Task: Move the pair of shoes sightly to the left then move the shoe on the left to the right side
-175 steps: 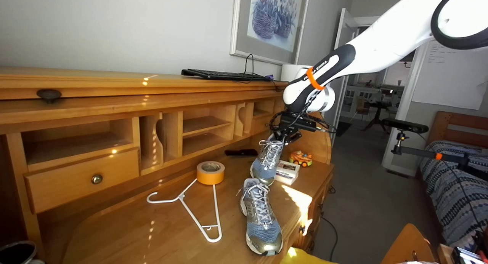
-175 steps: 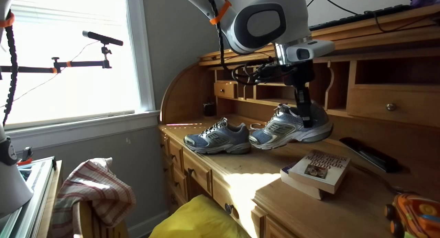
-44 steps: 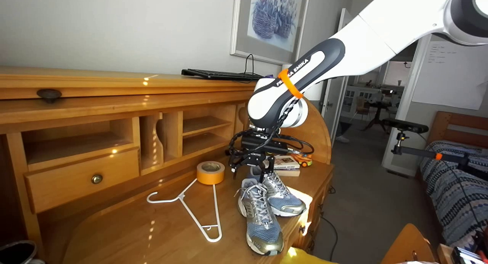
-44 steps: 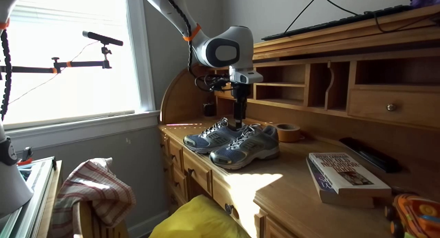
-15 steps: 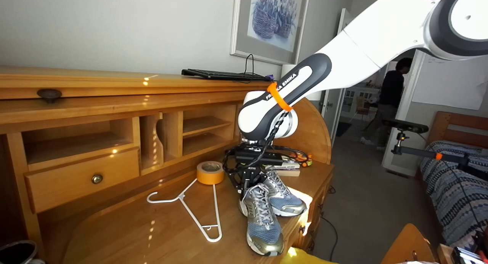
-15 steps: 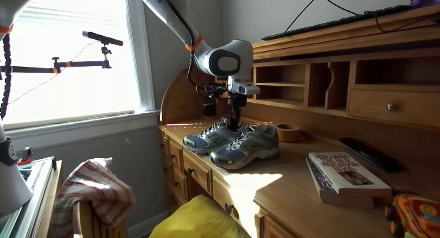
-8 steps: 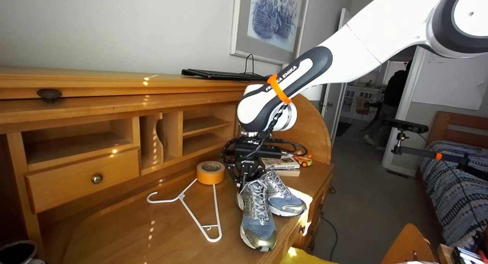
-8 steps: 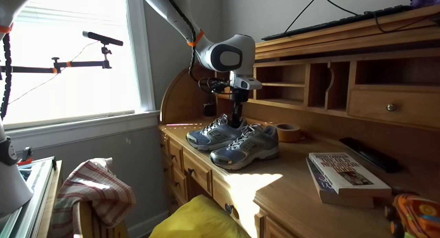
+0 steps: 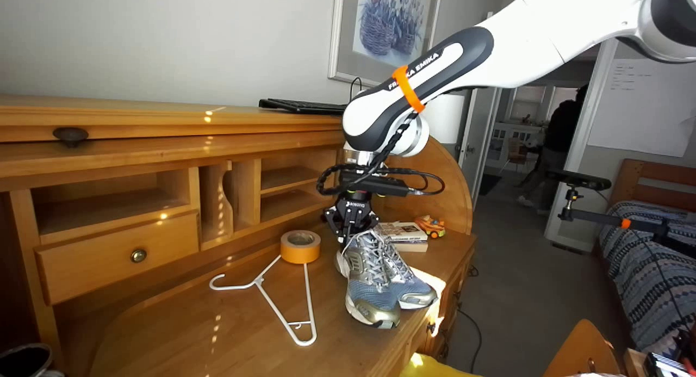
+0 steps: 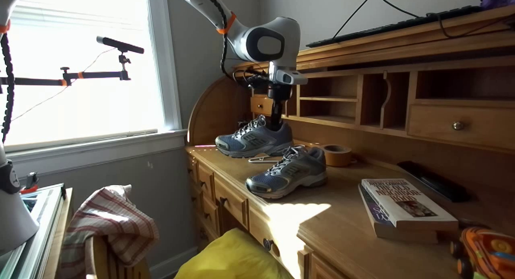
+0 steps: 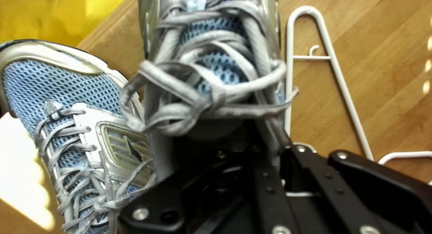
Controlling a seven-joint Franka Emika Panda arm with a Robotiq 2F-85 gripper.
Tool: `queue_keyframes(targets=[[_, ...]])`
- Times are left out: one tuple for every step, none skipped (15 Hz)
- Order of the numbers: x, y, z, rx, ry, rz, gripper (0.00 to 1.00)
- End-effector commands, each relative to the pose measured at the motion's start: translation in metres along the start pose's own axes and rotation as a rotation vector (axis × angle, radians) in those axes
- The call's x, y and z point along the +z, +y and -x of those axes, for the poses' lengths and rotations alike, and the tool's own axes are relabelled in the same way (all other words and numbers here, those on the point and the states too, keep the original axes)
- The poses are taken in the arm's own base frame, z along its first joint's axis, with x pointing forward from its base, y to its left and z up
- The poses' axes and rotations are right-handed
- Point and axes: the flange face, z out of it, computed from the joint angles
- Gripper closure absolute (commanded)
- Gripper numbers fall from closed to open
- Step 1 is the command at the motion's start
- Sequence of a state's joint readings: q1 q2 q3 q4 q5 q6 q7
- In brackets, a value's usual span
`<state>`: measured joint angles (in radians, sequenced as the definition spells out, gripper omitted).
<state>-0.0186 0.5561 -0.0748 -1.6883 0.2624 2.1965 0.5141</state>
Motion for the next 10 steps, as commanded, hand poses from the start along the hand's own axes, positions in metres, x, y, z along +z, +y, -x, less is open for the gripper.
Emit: queue_keyframes(targets=[[-0.043,0.010,0.020,-0.095,-0.037,-0.009,0.97],[-0.054,0.012,0.024,-0.132,-0.041,-0.008,0.97],[-0.062,0.015,0.025,-0.166,-0.035,-0.003,0.97],[-0.071,0.020,0.027,-0.203,-0.035,0.004,0.97],[-0.077,0.025,0.028,-0.242,-0.031,0.013,0.97],[-0.083,0.031,0.028,-0.286,-0.030,0.026,0.97],[-0.088,0.039,0.028,-0.324,-0.022,0.042,0.97],[-0.092,0.047,0.027,-0.357,-0.011,0.059,0.97],[-0.095,0.056,0.025,-0.380,0.000,0.073,0.97],[-0.098,0.067,0.023,-0.397,0.015,0.091,0.97]])
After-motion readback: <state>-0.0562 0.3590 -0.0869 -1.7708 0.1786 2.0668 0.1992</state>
